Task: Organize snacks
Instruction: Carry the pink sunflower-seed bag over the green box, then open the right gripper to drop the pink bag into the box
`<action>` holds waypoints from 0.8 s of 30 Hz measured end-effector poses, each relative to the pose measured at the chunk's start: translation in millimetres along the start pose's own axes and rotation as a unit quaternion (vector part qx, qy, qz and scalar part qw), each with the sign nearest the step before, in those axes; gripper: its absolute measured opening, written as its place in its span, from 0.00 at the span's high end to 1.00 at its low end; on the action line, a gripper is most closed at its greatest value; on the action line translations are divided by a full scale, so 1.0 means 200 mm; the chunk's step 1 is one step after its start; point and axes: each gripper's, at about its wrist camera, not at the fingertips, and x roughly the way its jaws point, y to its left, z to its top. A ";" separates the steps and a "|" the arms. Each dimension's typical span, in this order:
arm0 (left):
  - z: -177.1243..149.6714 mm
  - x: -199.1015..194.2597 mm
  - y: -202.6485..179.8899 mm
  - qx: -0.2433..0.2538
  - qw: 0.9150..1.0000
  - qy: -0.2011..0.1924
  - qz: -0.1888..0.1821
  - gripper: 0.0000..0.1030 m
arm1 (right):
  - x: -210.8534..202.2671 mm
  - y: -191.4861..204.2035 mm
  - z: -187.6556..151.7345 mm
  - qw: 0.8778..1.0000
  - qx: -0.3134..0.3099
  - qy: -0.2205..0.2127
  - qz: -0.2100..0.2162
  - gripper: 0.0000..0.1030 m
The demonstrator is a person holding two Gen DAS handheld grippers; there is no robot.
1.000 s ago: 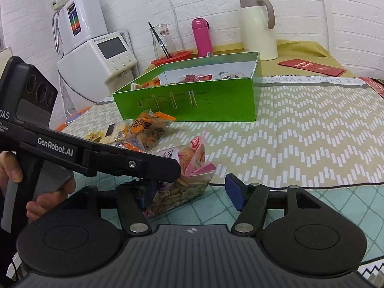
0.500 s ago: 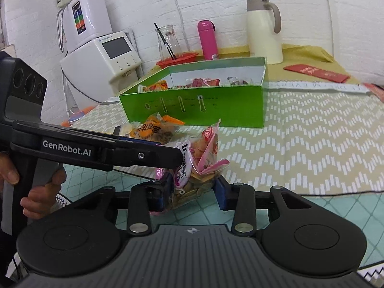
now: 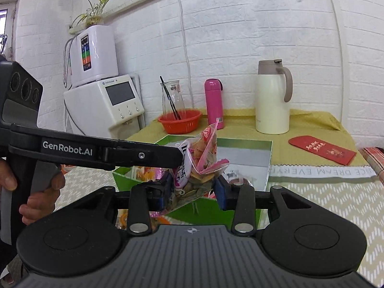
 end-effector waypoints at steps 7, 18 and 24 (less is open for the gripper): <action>0.07 0.21 0.14 -0.026 1.000 0.013 0.011 0.61 | 0.22 -0.12 0.04 1.000 0.019 0.002 -0.003 0.35; -0.02 0.37 0.26 -0.028 0.998 0.030 0.048 0.33 | 0.43 -0.18 -0.07 0.999 0.014 0.036 -0.012 0.07; -0.02 0.35 0.24 -0.022 0.992 0.009 0.124 0.10 | 0.44 -0.17 -0.10 0.998 -0.034 0.013 -0.058 0.00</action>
